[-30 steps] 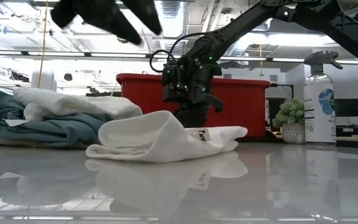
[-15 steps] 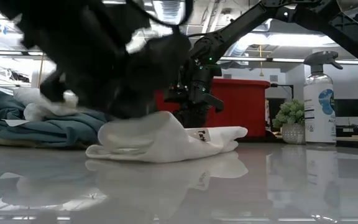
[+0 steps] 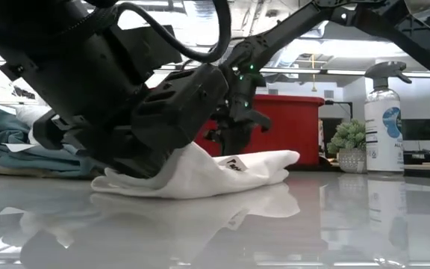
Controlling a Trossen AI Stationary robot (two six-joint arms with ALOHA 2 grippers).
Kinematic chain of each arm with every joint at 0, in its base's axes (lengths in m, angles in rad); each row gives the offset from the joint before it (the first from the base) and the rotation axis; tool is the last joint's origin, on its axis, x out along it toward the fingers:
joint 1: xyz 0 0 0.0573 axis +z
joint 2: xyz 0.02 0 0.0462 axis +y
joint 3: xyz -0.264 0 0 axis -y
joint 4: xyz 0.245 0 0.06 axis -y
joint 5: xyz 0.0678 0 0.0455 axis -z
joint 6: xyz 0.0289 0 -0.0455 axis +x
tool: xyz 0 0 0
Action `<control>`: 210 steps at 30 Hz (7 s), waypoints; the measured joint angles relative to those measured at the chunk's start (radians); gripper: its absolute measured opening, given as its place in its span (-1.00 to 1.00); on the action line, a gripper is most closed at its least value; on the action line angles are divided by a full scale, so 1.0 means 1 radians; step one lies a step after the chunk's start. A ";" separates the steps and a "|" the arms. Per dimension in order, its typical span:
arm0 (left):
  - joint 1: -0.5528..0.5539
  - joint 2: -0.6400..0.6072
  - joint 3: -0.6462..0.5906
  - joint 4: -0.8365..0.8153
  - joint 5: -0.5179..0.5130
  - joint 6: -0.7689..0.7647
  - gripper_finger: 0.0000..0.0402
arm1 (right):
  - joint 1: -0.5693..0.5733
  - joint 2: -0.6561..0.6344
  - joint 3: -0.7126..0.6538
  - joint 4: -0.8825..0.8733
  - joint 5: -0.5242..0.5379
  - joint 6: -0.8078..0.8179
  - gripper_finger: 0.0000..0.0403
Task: Fold Laundry from Bin
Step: Fold the white underwear in the red bin
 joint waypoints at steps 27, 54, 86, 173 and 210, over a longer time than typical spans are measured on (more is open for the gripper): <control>-0.001 0.004 -0.003 -0.030 0.019 0.048 -0.56 | 0.121 -0.038 -0.039 0.000 -0.038 -0.123 -0.04; -0.005 0.004 -0.004 -0.033 0.011 0.067 -0.56 | 0.090 -0.041 -0.119 -0.014 0.020 -0.122 -0.25; -0.008 0.005 -0.004 -0.049 -0.004 0.083 -0.56 | 0.085 -0.040 0.009 -0.090 0.124 -0.092 -0.83; -0.024 -0.202 -0.008 -0.272 -0.256 0.003 -0.51 | 0.234 -0.283 -0.577 0.434 -0.004 0.408 -0.90; 0.570 -0.977 -0.392 0.483 0.807 1.628 -0.76 | 0.769 -0.802 -0.580 0.205 0.577 0.975 0.07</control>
